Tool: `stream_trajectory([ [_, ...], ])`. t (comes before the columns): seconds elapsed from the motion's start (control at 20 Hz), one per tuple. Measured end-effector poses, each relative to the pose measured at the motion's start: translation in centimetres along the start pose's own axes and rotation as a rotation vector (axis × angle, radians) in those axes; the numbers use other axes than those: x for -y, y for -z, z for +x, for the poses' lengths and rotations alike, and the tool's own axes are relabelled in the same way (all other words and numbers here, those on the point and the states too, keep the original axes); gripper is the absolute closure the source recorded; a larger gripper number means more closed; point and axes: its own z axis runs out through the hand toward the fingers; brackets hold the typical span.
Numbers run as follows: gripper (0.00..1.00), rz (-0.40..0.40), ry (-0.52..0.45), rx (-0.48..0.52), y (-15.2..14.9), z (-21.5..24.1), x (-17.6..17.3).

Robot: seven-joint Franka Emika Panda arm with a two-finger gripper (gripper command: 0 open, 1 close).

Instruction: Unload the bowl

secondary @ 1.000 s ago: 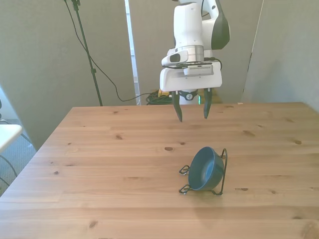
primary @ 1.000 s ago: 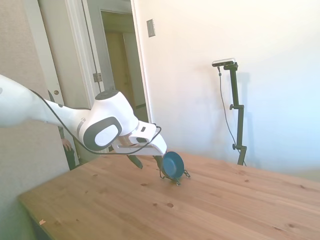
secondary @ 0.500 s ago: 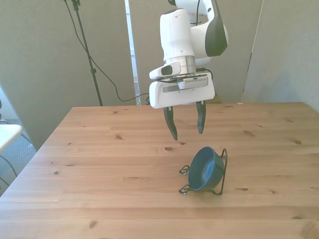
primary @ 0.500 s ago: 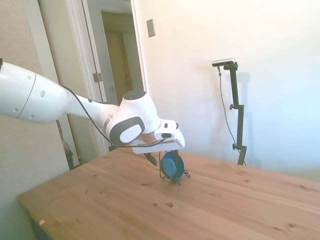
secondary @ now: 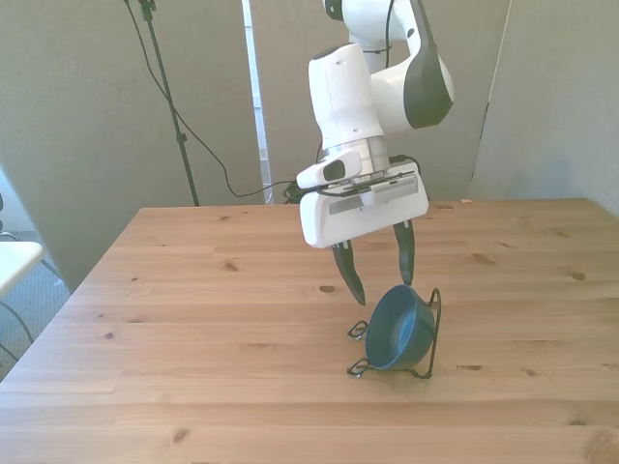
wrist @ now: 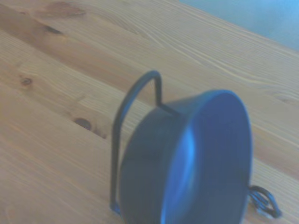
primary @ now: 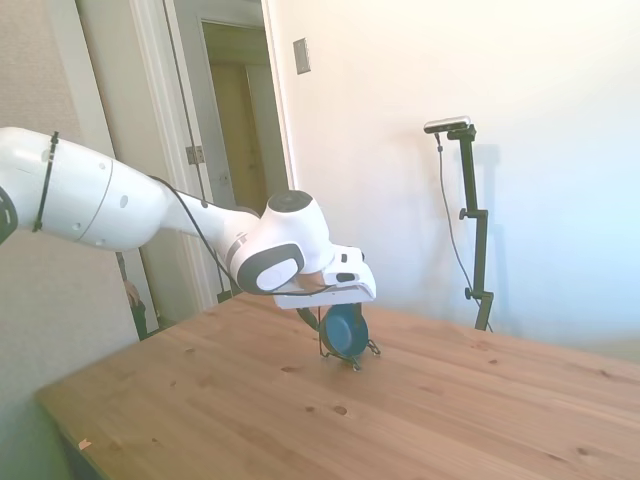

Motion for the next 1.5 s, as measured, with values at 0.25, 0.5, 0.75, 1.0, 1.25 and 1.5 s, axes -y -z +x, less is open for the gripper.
stream_trajectory([
  [0.25, 0.00, 0.080, 0.082, 0.059, -0.9, 0.3, -0.1],
  [0.5, 1.00, 0.089, 0.085, 0.073, -0.8, 0.3, -0.7],
  [0.75, 1.00, 0.097, 0.092, 0.072, -0.9, 0.1, -0.6],
  [1.0, 1.00, 0.101, 0.098, 0.075, -1.2, -0.3, -0.7],
  [1.25, 1.00, 0.122, 0.102, 0.076, -1.7, -0.5, -0.8],
  [1.5, 1.00, 0.126, 0.098, 0.076, -1.7, -0.4, -0.9],
])
